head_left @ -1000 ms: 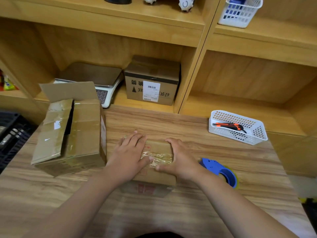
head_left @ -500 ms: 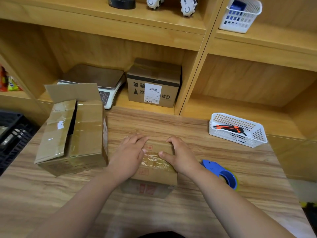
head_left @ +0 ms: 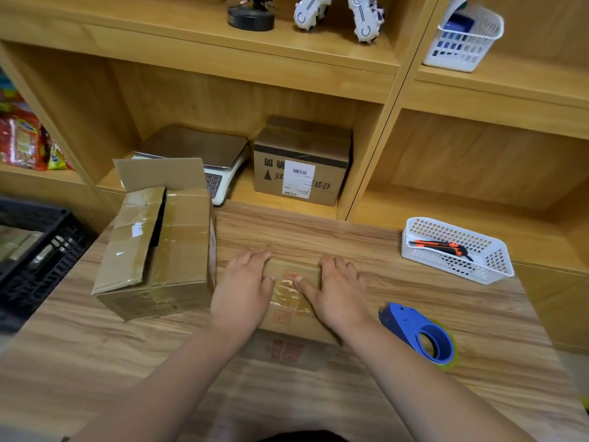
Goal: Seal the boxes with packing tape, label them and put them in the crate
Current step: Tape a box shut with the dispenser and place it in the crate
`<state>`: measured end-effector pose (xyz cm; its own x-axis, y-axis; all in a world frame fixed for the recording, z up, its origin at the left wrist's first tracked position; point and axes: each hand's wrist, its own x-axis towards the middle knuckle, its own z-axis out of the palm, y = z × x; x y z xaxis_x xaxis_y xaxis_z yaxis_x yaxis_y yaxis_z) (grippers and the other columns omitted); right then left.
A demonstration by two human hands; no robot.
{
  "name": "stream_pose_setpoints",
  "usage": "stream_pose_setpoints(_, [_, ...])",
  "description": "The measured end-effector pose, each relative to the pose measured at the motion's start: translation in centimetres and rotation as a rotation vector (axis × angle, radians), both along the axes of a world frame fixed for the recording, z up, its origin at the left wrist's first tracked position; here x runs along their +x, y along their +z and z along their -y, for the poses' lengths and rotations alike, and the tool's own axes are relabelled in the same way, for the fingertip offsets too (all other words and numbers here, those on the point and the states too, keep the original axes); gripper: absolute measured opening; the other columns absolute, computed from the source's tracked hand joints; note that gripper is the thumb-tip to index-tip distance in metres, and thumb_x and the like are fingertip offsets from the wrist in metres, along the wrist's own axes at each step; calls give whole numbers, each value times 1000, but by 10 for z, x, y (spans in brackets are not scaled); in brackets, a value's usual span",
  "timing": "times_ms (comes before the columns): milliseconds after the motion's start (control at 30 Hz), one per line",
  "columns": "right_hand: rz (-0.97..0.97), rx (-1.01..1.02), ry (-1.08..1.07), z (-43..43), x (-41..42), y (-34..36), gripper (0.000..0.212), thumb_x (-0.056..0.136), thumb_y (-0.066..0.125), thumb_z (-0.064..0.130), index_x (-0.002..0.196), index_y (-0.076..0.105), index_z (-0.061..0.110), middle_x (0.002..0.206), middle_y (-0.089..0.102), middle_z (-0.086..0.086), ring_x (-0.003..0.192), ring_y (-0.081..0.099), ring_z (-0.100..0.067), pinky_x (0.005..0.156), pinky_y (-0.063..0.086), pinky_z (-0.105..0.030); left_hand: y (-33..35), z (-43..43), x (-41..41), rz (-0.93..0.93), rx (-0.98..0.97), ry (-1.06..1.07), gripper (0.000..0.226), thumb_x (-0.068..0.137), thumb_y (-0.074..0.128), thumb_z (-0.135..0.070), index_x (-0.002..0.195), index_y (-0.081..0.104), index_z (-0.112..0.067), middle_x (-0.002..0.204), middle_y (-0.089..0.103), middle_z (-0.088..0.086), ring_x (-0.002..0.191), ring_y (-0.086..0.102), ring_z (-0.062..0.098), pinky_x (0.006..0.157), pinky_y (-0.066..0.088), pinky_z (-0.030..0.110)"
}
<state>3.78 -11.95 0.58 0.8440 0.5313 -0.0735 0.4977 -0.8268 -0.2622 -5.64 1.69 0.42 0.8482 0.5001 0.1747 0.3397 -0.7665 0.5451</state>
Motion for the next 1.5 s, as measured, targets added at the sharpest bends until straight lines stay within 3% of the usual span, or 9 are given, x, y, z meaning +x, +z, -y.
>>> stream_pose_setpoints(233, [-29, -93, -115, 0, -2, 10, 76, 85, 31, 73, 130, 39, 12, 124, 52, -7, 115, 47, -26, 89, 40, -38, 4, 17, -20, -88, -57, 206, 95, 63, 68, -65, 137, 36, -15, 124, 46, -1, 121, 40, 18, 100, 37, 34])
stream_pose_setpoints(333, [-153, -210, -80, 7, -3, 19, 76, 82, 32, 77, 127, 36, 15, 113, 61, -6, 105, 57, -27, 71, 41, -35, -2, 18, -16, -110, -204, 151, 111, 59, 71, -65, 145, 20, -15, 128, 36, -1, 123, 29, 16, 104, 30, 31])
stream_pose_setpoints(433, [-204, -235, 26, 18, -12, 16, 70, 86, 34, 71, 128, 37, 16, 113, 63, -7, 103, 59, -28, 77, 46, -36, -2, 12, -7, -169, -288, -17, 120, 60, 77, -57, 149, 7, -19, 132, 26, -3, 125, 20, 13, 106, 25, 29])
stream_pose_setpoints(533, [-332, -96, 58, 29, -6, 17, 81, 84, 47, 67, 142, 24, 17, 128, 57, -6, 114, 55, -26, 90, 45, -33, 3, 2, 2, -267, -263, -178, 114, 62, 77, -57, 149, 12, -24, 120, 25, -8, 115, 19, 7, 101, 25, 24])
stream_pose_setpoints(633, [-302, 36, 195, 31, 10, 20, 112, 73, 65, 64, 150, -9, 29, 155, 20, 3, 140, 24, -17, 108, 28, -31, 3, -6, 9, -264, -270, -221, 103, 60, 80, -54, 143, 27, -25, 113, 29, -9, 111, 23, 6, 94, 26, 22])
stream_pose_setpoints(733, [-250, 52, 395, 22, 23, 17, 118, 68, 70, 62, 150, -9, 31, 156, -7, 16, 143, -1, -8, 114, 8, -29, 0, -11, 13, -213, -343, -213, 86, 62, 82, -46, 134, 40, -24, 110, 35, -8, 110, 29, 7, 91, 27, 22])
stream_pose_setpoints(1000, [-338, 260, 342, 4, 42, -4, 71, 61, 79, 52, 121, 47, 33, 117, 43, 12, 114, 37, -10, 100, 36, -36, -8, -11, 25, -66, -447, -129, 41, 70, 79, -30, 101, 52, -28, 96, 44, -9, 104, 40, 12, 77, 31, 21])
stream_pose_setpoints(1367, [-426, 662, 138, -17, 49, -18, 37, 74, 79, 15, 62, 45, 25, 70, 46, 10, 72, 42, -8, 66, 33, -27, -11, -3, 38, 81, -544, 18, 17, 87, 58, -10, 72, 59, -18, 82, 50, -6, 90, 49, 16, 73, 34, 21])
stream_pose_setpoints(1500, [-410, 621, 85, -23, 48, -23, 35, 72, 76, 32, 60, 43, 27, 68, 47, 11, 72, 45, -11, 67, 37, -33, -12, -4, 39, 72, -555, 35, 26, 90, 50, -6, 68, 58, -16, 82, 52, -4, 87, 51, 16, 73, 37, 22])
